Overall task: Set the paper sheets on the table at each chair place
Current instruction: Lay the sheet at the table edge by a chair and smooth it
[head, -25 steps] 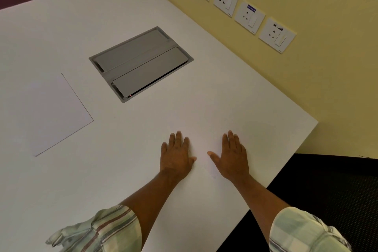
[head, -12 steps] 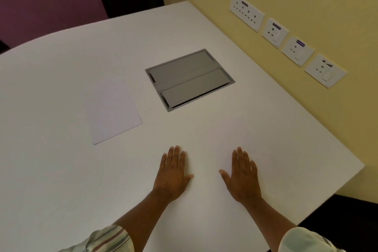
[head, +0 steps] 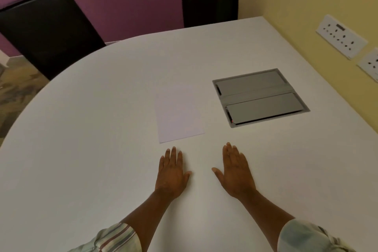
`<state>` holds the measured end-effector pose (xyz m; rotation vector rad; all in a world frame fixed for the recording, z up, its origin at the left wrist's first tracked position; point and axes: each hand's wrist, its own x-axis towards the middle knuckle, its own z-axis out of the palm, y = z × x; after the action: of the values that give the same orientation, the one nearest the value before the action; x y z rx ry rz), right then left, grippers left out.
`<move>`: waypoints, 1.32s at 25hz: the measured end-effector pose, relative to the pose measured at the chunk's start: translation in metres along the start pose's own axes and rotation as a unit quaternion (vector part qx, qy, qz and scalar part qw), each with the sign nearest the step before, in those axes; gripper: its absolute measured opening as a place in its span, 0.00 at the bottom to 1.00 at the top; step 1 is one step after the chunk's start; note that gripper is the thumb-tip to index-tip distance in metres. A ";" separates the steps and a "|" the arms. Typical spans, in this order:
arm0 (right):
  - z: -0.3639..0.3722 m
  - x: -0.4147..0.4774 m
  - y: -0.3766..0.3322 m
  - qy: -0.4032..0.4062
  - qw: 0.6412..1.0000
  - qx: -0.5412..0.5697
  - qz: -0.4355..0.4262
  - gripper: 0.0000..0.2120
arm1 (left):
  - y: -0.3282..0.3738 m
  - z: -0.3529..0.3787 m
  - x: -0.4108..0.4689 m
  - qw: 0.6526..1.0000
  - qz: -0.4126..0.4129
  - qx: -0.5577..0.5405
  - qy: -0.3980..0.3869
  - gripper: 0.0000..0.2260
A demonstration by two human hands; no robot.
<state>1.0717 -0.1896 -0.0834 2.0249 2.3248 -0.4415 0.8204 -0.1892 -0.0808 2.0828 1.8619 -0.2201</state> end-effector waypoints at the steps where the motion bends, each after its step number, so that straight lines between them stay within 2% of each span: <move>1: 0.001 0.014 -0.014 -0.006 1.000 0.004 -0.015 0.42 | -0.011 -0.003 0.005 1.000 -0.021 -0.010 0.007 0.37; 6: 0.010 0.073 -0.077 -0.032 0.996 0.016 -0.083 0.40 | -0.058 -0.015 0.034 0.992 -0.115 -0.042 0.035 0.36; 16: 0.043 0.169 -0.160 -0.033 0.985 0.041 -0.163 0.30 | -0.141 -0.002 0.095 0.996 -0.075 -0.020 -0.039 0.50; 18: 0.048 0.177 -0.168 -0.028 0.986 0.034 -0.160 0.28 | -0.149 0.001 0.102 0.996 -0.068 -0.017 -0.051 0.52; 22: 0.053 0.183 -0.179 0.027 0.988 -0.026 -0.147 0.18 | -0.155 0.010 0.105 0.998 -0.055 -0.017 -0.031 0.53; 24: 0.055 0.184 -0.182 0.021 0.988 -0.049 -0.144 0.14 | -0.156 0.011 0.103 0.998 -0.051 -0.024 -0.016 0.54; 26: 0.054 0.184 -0.186 0.004 0.989 -0.055 -0.137 0.15 | -0.157 0.008 0.101 0.998 -0.054 -0.028 -0.012 0.55; 30: 0.044 0.182 -0.191 0.055 0.996 0.011 -0.075 0.11 | -0.154 -0.001 0.102 0.997 -0.067 -0.031 -0.038 0.54; 33: 0.033 0.181 -0.189 0.081 0.993 0.080 -0.030 0.09 | -0.153 -0.014 0.103 0.995 -0.076 -0.059 -0.027 0.44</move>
<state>0.8539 -0.0433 -0.1151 2.1406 2.5272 -0.4991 0.6812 -0.0748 -0.1246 1.8424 1.9544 -0.1964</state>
